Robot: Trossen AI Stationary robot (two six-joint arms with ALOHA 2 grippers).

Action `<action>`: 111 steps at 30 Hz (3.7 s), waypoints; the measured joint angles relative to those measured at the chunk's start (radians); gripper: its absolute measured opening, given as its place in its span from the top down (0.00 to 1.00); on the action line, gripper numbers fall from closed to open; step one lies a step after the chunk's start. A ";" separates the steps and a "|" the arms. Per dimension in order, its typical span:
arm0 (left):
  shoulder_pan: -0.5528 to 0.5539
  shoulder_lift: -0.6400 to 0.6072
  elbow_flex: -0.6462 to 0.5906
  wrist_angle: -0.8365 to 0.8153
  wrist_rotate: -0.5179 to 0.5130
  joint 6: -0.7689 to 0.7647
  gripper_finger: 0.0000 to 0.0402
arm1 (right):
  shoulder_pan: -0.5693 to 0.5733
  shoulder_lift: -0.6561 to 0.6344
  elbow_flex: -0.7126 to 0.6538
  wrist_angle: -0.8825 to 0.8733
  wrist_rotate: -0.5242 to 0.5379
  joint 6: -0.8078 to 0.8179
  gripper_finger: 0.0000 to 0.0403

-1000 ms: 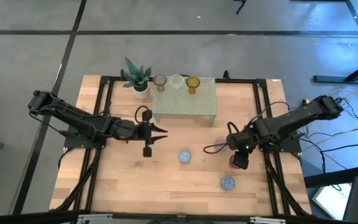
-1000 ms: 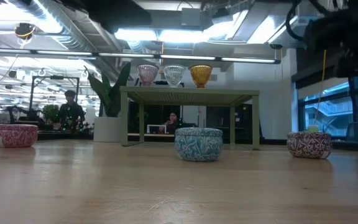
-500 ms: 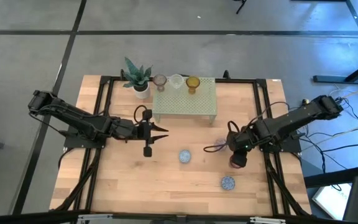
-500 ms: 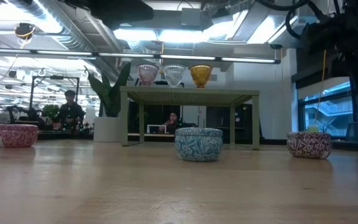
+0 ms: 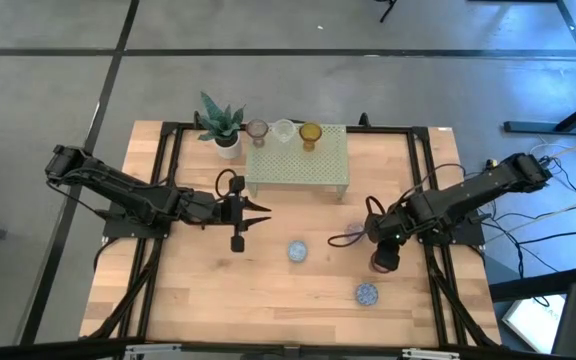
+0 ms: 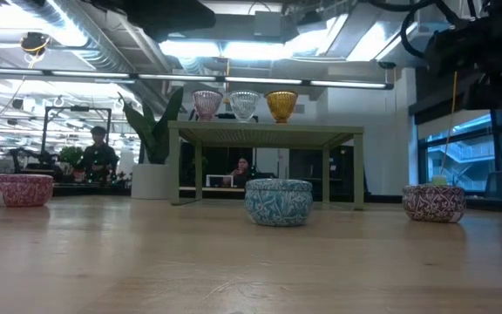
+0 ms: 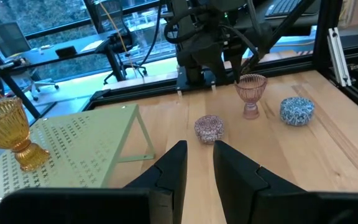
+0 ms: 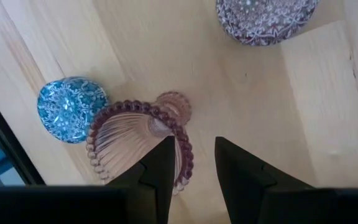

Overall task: Pick & Place candle stick holders
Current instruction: Put the purple glass candle holder on the shelf

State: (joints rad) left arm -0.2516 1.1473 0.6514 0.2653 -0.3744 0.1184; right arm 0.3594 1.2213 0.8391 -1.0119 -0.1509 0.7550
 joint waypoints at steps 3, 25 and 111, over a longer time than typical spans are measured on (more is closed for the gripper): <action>0.000 0.000 0.000 0.000 0.000 0.000 0.81 | 0.000 0.000 0.000 -0.001 0.016 -0.007 0.71; 0.000 0.000 0.000 0.000 -0.002 -0.001 0.81 | 0.060 0.008 0.000 0.002 0.018 -0.083 0.71; 0.000 0.000 0.000 0.005 -0.010 0.083 0.81 | -0.673 0.110 0.607 -0.148 -0.001 -0.833 0.95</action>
State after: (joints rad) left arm -0.2516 1.1473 0.6514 0.2700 -0.3843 0.2015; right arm -0.3139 1.3316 1.4462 -1.1598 -0.1520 -0.0785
